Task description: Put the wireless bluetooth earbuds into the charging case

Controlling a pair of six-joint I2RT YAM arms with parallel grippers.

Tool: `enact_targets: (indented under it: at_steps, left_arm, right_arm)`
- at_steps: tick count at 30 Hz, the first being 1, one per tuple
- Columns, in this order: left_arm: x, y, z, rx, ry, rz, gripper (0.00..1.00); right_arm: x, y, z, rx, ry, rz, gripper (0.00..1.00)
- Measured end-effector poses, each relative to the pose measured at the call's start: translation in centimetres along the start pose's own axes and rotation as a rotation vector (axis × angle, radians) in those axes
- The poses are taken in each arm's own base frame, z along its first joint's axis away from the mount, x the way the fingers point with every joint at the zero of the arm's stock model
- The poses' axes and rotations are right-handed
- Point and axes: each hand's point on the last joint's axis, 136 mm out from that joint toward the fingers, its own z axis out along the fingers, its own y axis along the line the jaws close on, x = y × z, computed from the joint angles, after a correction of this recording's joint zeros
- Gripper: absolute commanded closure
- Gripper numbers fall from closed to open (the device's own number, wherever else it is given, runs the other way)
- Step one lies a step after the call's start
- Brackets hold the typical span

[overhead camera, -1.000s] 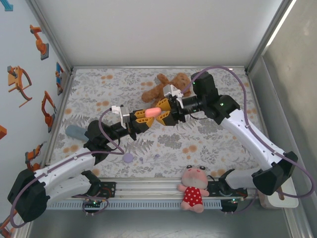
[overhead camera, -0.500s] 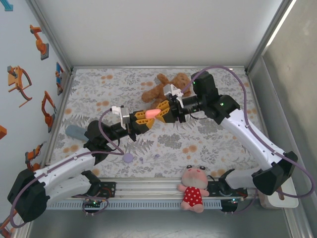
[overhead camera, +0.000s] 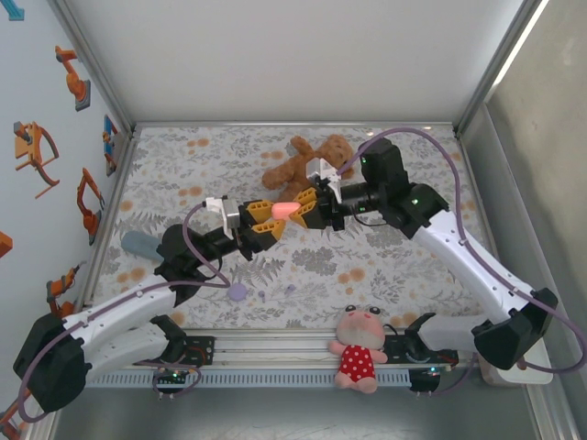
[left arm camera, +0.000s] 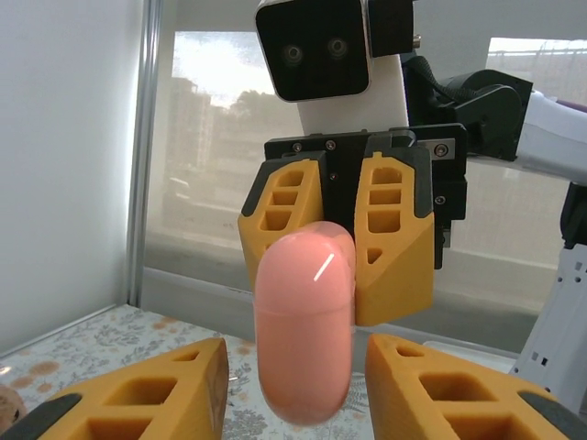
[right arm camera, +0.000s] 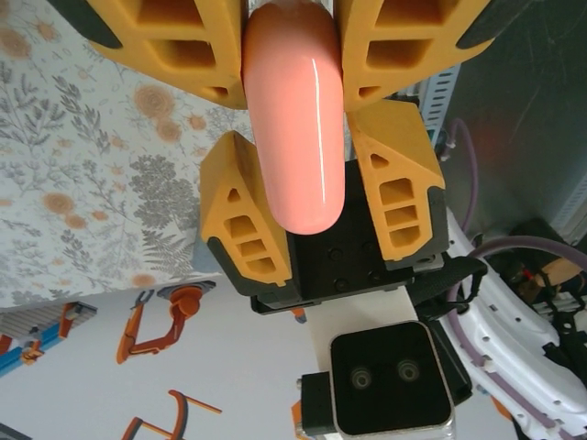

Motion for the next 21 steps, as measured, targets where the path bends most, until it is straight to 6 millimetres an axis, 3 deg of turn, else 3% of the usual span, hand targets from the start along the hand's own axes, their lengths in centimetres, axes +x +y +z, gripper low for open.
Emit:
enact_targets:
  at_steps: [5, 12, 16, 21]
  left_arm:
    - [-0.2, 0.0, -1.2, -0.046, 0.004, 0.017, 0.48]
    - [-2.6, -0.4, -3.9, -0.143, -0.016, 0.095, 0.38]
    - [-3.4, -0.4, -5.8, -0.213, -0.033, 0.134, 0.34]
    - [-2.8, 0.0, -7.8, -0.290, -0.023, 0.149, 0.30]
  right_arm:
    - [1.6, -1.6, -0.1, 0.104, 0.037, 0.026, 0.85]
    - [4.8, -4.0, 0.0, 0.207, 0.087, 0.125, 0.85]
    - [7.2, -5.6, -0.2, 0.273, 0.123, 0.210, 0.85]
    - [10.7, -7.6, -0.4, 0.350, 0.175, 0.324, 0.85]
